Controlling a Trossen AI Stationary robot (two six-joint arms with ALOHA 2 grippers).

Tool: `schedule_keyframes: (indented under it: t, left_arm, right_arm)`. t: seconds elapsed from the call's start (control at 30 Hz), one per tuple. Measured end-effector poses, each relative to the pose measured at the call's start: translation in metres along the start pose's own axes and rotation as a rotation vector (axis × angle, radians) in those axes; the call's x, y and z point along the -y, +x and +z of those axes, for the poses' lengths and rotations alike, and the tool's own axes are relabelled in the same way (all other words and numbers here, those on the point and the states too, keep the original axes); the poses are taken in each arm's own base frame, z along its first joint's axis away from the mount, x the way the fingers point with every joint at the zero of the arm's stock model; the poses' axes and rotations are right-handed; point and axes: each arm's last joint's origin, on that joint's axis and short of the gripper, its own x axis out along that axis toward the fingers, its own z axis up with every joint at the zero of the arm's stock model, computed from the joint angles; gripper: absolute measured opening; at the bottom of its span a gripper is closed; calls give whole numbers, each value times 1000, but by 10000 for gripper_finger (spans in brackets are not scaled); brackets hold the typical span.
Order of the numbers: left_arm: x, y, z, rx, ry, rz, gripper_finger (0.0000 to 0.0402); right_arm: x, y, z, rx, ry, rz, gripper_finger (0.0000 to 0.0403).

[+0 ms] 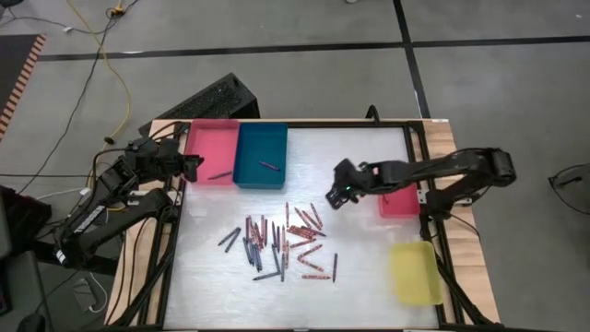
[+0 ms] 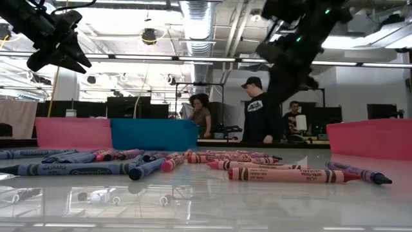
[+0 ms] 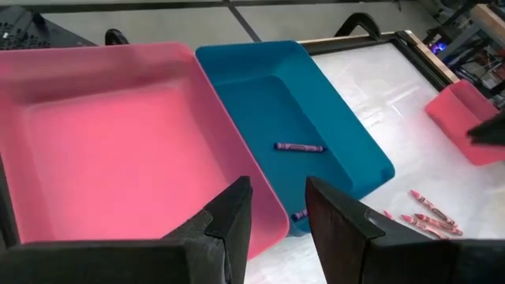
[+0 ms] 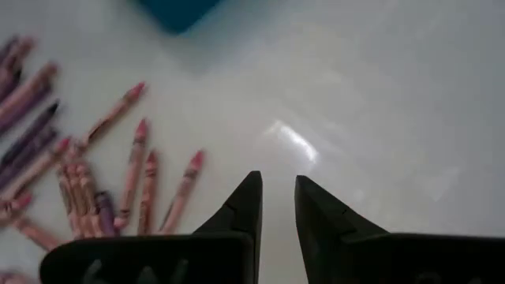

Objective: Sort crayons
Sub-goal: Put the pink crayon into the yellow bin

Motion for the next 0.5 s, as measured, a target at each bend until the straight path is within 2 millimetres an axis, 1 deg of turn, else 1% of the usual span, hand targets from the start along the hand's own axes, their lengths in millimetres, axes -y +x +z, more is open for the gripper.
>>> schedule_keyframes:
  t: [0.07,0.17,0.33,0.5]
  left_arm:
    - [0,0,0,0,0,0,110]
    - [0,0,0,-1,-1,-3,110]
    - [0,0,0,-6,-1,-8,110]
    - [0,0,-1,-9,-1,-7,110]
  right_arm:
    - [-7,14,-4,-24,-27,21,73]
    - [-17,28,-3,-64,-68,54,73]
    - [-33,44,2,-117,-110,93,73]
    - [-51,62,0,-154,-192,93,77]
